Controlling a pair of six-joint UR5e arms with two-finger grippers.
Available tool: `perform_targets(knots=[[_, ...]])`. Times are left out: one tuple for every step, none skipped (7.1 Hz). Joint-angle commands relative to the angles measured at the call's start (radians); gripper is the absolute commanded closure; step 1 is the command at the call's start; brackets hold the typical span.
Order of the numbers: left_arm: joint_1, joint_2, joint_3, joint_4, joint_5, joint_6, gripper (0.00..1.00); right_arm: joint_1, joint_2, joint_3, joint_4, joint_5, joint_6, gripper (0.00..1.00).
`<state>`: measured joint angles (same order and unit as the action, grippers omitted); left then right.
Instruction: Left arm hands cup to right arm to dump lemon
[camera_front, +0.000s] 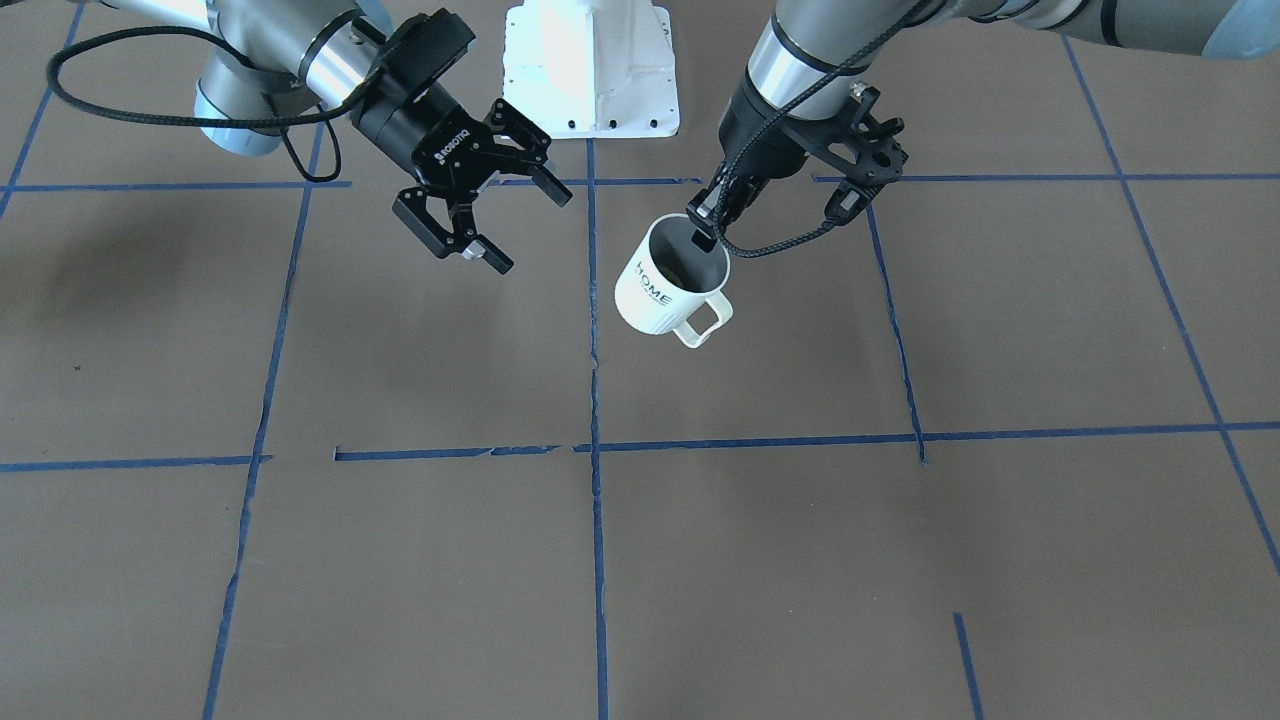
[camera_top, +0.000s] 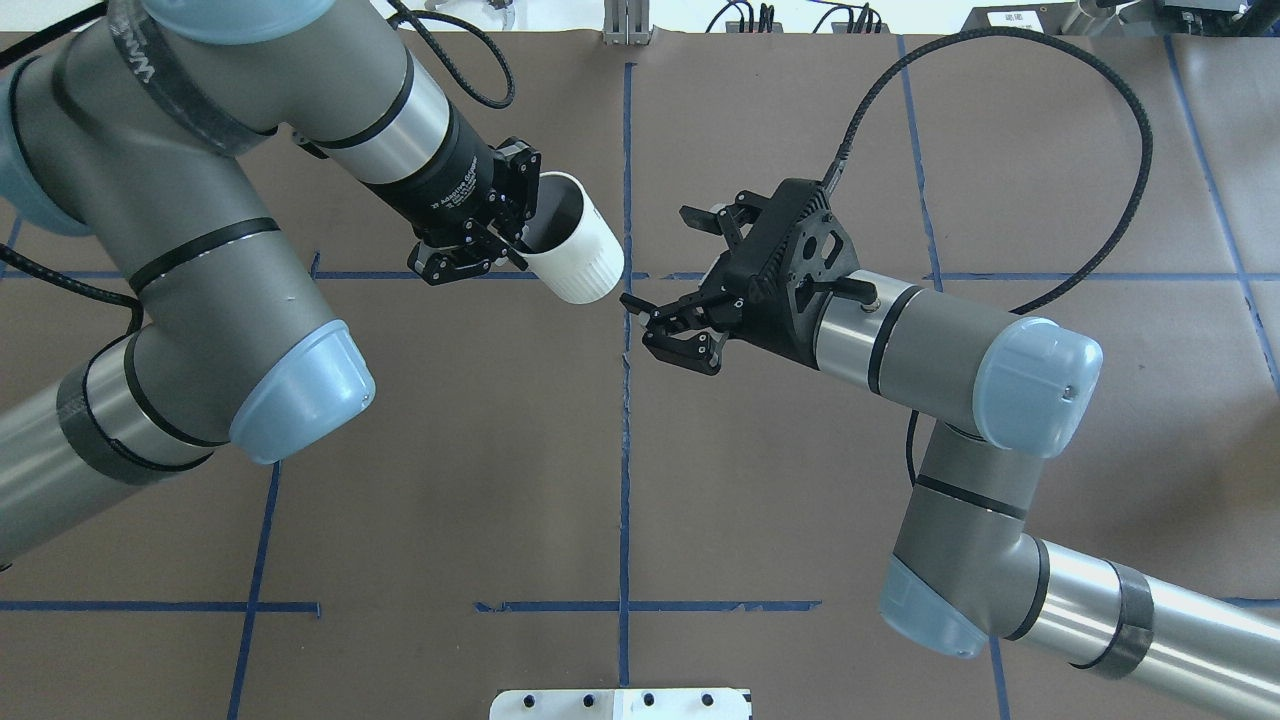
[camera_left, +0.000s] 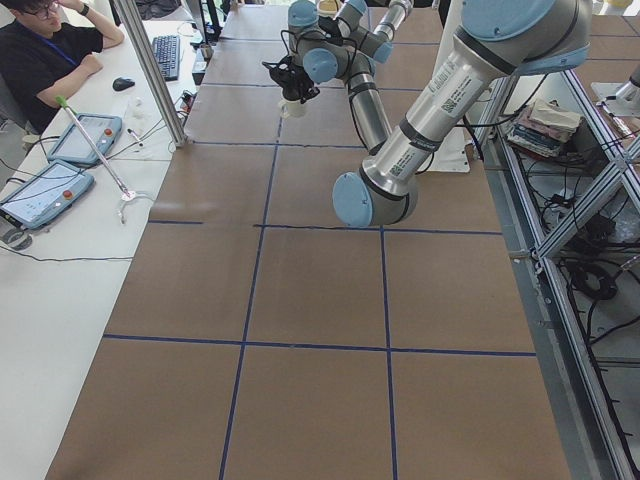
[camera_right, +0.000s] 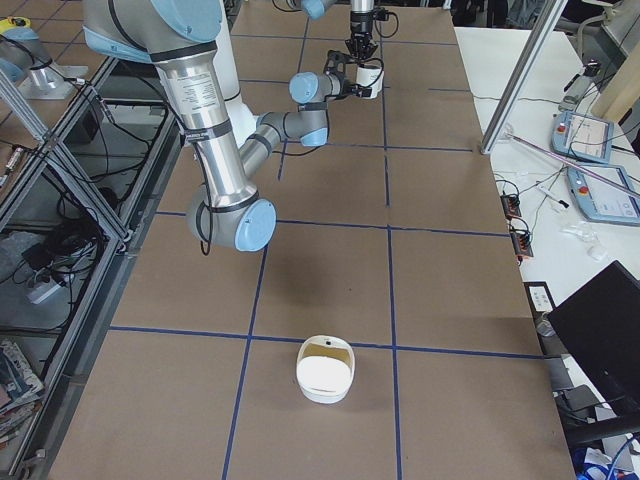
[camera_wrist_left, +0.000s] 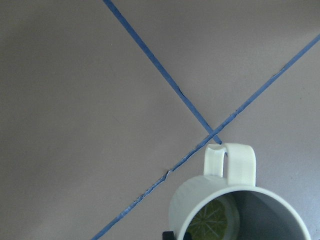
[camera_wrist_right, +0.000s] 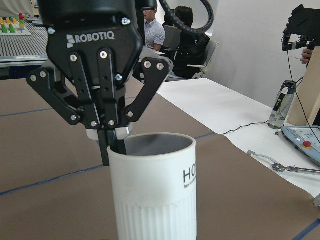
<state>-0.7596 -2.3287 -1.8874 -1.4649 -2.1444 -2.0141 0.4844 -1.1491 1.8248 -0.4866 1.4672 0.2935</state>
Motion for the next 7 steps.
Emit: perform_targets(knots=[[0.028,-0.009,-0.018,0.000,-0.003,-0.011,0.97,-0.015,0.002,-0.002,0.002,-0.011,-0.022,0.01],[0.043,-0.027,-0.018,0.000,-0.002,-0.032,0.97,-0.018,0.002,-0.001,0.003,-0.022,-0.022,0.01],[0.046,-0.044,-0.019,0.000,-0.003,-0.050,0.97,-0.020,0.002,-0.001,0.002,-0.024,-0.022,0.01],[0.046,-0.046,-0.021,-0.002,-0.006,-0.058,0.97,-0.020,0.000,-0.002,0.003,-0.024,-0.022,0.01],[0.051,-0.050,-0.027,-0.002,-0.008,-0.060,0.97,-0.020,0.000,-0.004,0.003,-0.024,-0.024,0.01],[0.051,-0.060,-0.028,-0.002,-0.009,-0.061,0.97,-0.020,0.000,-0.004,0.003,-0.024,-0.024,0.01],[0.051,-0.063,-0.027,-0.003,-0.009,-0.061,0.97,-0.020,0.000,-0.004,0.002,-0.024,-0.024,0.01]])
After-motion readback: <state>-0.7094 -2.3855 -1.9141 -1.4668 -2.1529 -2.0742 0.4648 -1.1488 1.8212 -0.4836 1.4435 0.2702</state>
